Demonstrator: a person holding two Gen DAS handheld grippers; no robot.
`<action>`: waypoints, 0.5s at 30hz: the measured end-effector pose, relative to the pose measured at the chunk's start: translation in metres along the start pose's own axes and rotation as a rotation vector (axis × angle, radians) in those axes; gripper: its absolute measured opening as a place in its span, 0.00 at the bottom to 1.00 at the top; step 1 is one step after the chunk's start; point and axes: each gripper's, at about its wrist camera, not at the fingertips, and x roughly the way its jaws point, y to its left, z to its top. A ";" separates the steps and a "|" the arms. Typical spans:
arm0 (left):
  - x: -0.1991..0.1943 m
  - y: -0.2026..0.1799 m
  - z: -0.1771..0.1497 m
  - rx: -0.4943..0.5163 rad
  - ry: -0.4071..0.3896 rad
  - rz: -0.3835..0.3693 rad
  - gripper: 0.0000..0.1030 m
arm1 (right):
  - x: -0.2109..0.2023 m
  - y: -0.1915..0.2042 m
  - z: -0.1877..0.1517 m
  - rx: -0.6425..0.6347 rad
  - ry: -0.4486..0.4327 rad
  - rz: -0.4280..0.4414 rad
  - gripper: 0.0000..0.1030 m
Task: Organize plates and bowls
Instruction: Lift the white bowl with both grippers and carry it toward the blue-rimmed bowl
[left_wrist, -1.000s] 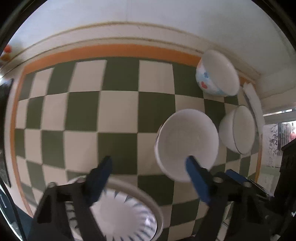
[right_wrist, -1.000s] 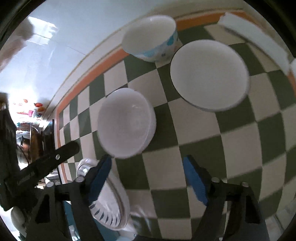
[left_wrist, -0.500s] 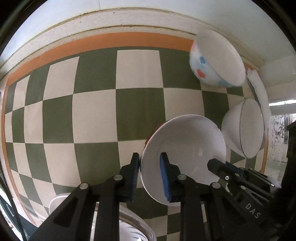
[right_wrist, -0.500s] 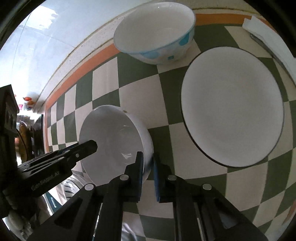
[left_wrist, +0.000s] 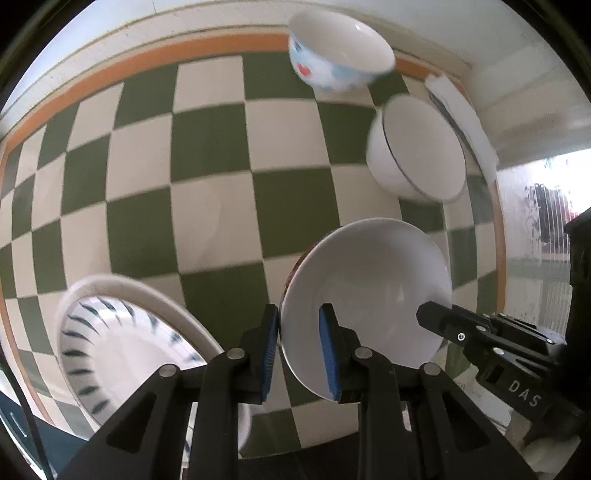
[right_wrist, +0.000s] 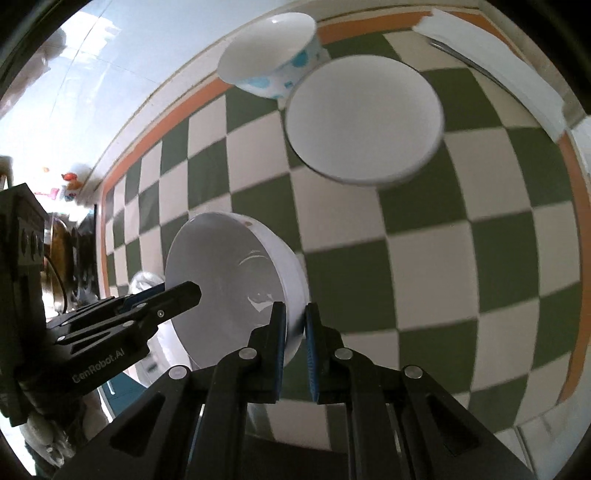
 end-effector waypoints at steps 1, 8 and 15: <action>0.004 -0.002 -0.001 0.006 0.010 0.002 0.19 | 0.000 -0.005 -0.005 0.008 0.006 0.003 0.11; 0.023 -0.012 -0.011 0.019 0.065 0.018 0.19 | 0.015 -0.028 -0.025 0.032 0.053 -0.007 0.11; 0.035 -0.019 -0.015 0.010 0.091 0.045 0.19 | 0.024 -0.037 -0.031 0.047 0.077 -0.009 0.12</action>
